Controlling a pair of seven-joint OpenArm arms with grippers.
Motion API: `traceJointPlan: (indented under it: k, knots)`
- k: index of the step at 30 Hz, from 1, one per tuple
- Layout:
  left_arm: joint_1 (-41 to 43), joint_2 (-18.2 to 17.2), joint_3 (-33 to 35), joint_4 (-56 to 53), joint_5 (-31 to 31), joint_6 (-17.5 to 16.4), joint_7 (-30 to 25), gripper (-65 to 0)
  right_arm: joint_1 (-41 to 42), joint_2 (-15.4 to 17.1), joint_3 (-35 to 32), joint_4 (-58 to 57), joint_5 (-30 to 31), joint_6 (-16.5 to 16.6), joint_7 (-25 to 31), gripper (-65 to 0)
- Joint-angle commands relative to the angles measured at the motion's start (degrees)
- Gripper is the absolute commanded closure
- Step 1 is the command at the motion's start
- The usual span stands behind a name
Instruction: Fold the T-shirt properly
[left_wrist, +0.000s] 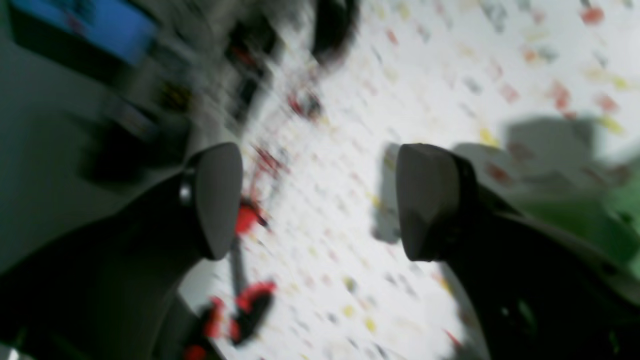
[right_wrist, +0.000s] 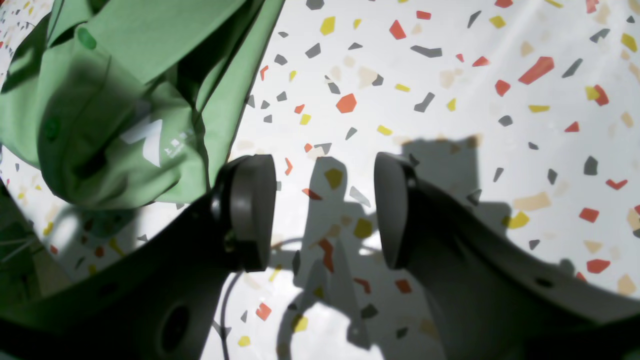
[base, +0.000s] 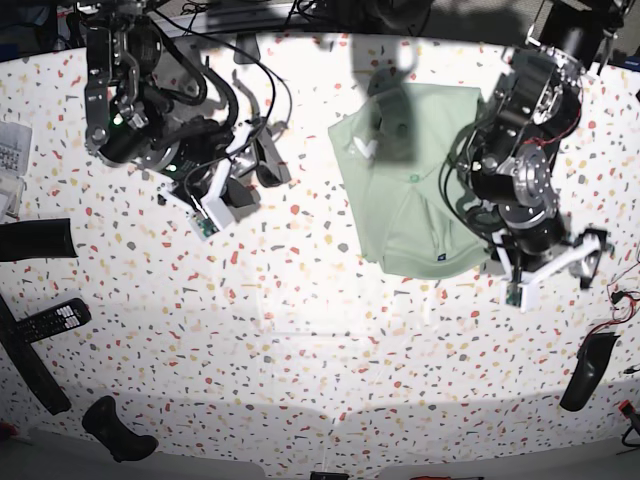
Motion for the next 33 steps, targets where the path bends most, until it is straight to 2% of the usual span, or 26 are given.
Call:
traceJointPlan:
  k: [1, 4, 7, 8, 10, 12, 13, 15, 17, 19, 21, 27, 33]
  knots:
    - [-0.3, -0.5, 0.1, 4.9, 2.6, 0.7, -1.6, -44.2, 0.7, 0.3, 0.2, 1.2, 0.9, 0.3, 1.1, -29.9]
    - [3.5, -0.5, 1.0, 18.1, 0.9, -0.7, -4.6, -44.2, 0.7, 0.3, 0.2, 1.2, 0.9, 0.3, 1.4, -29.9]
    - [8.8, -0.5, 1.1, 26.7, -13.7, -2.1, -13.3, -44.2, 0.8, 0.4, 0.3, 1.2, 0.6, 0.3, 1.4, -29.9]
    - [10.6, -0.8, 1.1, 27.5, -19.3, -4.2, -17.8, -44.2, 0.8, 0.3, 0.3, 1.2, 0.3, 0.3, 1.4, -29.9]
    - [13.5, -0.9, 1.0, 27.1, -28.3, -10.6, -25.2, -44.2, 0.8, 0.3, 0.3, 1.2, -0.8, 0.3, 1.6, -29.9]
    - [15.1, -0.7, 1.0, 25.8, -32.7, -16.5, -28.8, -44.2, 0.8, 0.3, 1.0, 1.2, -1.8, 0.3, 2.1, -29.9]
    - [15.2, -0.6, 1.0, 24.9, -33.4, -17.6, -30.0, -44.2, 0.8, 0.3, 1.7, 1.2, -2.0, 0.3, 2.4, -29.9]
    - [15.0, -0.6, 1.0, 22.0, -33.4, -17.3, -32.2, -44.2, 0.8, 0.3, 3.8, 1.2, -1.9, 0.3, 2.6, -29.9]
    - [14.5, -0.1, 1.0, 18.2, -33.5, -15.5, -34.2, -44.2, 0.8, 0.3, 6.5, 1.2, -1.9, 0.3, 2.6, -29.9]
    - [13.9, 1.8, 1.0, 14.0, -33.7, -14.2, -34.7, -44.2, 0.8, 0.3, 9.4, 1.2, -1.9, 0.3, 2.6, -29.9]
    - [13.7, 4.4, 1.0, 9.5, -34.1, -14.3, -37.1, -44.2, 0.8, 0.4, 12.4, 1.2, -1.5, 0.3, 2.6, -29.9]
    - [13.7, 11.2, 1.0, -5.0, -34.1, -14.3, -50.3, -44.2, 0.8, 0.4, 20.1, 1.2, 3.0, 0.3, 1.1, -29.9]
    - [10.7, 12.4, 1.0, -25.3, -34.1, -14.3, -71.4, -44.2, 0.8, 1.0, 23.7, 1.2, 4.4, 0.3, -0.6, -29.9]
